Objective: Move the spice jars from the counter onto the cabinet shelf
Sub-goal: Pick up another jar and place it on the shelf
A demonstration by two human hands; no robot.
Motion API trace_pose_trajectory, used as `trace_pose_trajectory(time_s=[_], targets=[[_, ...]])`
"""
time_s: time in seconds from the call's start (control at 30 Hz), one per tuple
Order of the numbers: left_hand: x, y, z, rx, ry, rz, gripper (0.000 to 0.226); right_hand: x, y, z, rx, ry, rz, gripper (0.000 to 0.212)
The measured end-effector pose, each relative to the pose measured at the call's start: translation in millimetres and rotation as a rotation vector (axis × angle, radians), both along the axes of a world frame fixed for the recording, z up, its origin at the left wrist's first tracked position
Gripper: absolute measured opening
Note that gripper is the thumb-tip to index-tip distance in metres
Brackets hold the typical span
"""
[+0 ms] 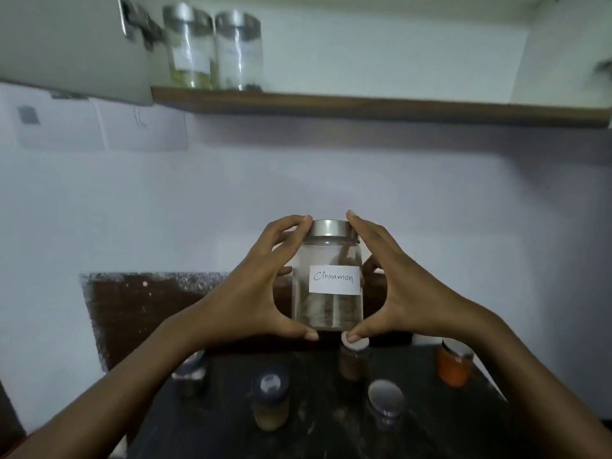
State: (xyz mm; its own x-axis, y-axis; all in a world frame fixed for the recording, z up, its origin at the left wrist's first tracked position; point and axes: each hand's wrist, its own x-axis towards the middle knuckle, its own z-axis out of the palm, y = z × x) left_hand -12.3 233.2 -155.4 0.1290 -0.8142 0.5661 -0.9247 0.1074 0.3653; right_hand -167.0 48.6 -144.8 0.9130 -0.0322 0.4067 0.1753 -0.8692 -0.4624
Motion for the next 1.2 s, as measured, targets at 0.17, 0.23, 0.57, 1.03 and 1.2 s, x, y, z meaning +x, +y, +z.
trace_pose_trajectory(time_s=[0.17,0.23,0.57,1.03,1.2], targets=[[24.4,-11.8,70.4,-0.127,-0.175,0.047,0.124,30.9,-12.7,71.4,-0.137,-0.164,0.041,0.133],[31.9,-14.0,97.4,-0.175,-0.241,0.075,0.123,43.9,-16.3,99.9,-0.193,-0.210,0.042,0.135],[83.4,-34.7,201.3,-0.341,-0.450,0.272,0.123,109.9,-32.8,208.0,-0.351,-0.445,-0.005,0.137],[192.4,-95.9,143.0,-0.125,-0.392,0.767,0.110,200.9,-73.9,242.2,-0.430,-0.408,-0.224,0.139],[203.3,-106.7,137.1,-0.147,-0.466,0.848,0.124,223.8,-90.2,254.4,-0.361,-0.322,-0.211,0.133]])
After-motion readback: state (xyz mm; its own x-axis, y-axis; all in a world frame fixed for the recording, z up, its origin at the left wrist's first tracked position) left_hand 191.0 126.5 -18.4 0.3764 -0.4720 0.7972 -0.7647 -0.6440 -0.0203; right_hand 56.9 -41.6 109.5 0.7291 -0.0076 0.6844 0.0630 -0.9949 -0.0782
